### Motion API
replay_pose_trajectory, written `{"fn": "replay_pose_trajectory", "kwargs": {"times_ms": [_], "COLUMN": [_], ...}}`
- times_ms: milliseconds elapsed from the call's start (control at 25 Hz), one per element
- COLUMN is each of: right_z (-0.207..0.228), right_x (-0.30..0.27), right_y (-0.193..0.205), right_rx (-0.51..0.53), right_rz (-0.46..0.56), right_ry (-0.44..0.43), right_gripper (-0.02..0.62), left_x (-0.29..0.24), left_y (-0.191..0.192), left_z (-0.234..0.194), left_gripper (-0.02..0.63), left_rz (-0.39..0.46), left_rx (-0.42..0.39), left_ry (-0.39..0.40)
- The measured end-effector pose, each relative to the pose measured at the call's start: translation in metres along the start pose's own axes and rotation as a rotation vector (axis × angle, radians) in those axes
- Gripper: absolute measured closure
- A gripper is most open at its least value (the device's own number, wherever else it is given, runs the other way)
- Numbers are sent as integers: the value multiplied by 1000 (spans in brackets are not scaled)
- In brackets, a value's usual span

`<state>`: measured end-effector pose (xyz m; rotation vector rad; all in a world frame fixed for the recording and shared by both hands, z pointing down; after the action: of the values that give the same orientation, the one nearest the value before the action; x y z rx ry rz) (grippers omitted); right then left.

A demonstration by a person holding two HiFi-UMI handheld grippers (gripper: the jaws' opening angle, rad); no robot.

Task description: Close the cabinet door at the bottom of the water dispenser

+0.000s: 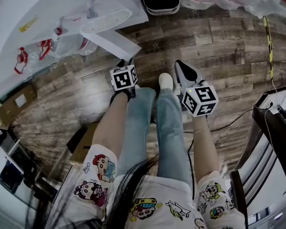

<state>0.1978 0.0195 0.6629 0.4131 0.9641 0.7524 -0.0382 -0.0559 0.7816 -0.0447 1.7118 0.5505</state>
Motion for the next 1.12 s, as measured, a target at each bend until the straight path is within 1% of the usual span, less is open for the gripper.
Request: {"fn": "replay_pose_trajectory", "kwargs": {"times_ms": [40,240,360,440,600,840,1120], "right_z": [2,10,14,17,23,38,54], "right_x": [0,-2,-4,-6,-7,-8,-12], "right_y": [-1,-8,-12,-16,-22,-22,-23], "right_rx": [-1,1,-13,-19,-48,-87,-116], "right_rz": [-3,-16,-10,-6,19,31,33], "right_ry": [1,2,11,21,42,81,108], "right_gripper": [584,584,584,583,584,584,584], "left_x": [-2,-9,-12,-14,-21,-32,-48], "left_y": [-4,-25,-34,-40,-55,-77,-108], "left_z": [2,16,22,25,31,44,55], "left_gripper": [448,456,460,462,462,462,462], "left_rz": [4,4,-1,-1,0,3,18], "left_rx": [12,64,64,39,-47,-103,-191], "left_ry": [0,11,15,26,48,72,89]}}
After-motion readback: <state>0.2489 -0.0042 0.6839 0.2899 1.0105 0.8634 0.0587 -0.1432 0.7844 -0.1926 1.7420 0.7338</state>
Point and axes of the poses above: the fingertips, and each gripper's own axes: x backward along the fingers, z to its right, y out of its underside, the point moved 6 cm from there along x, backward along the fingers, and after that the axes turned 3 degrees about -x, right-handed, at the moved point
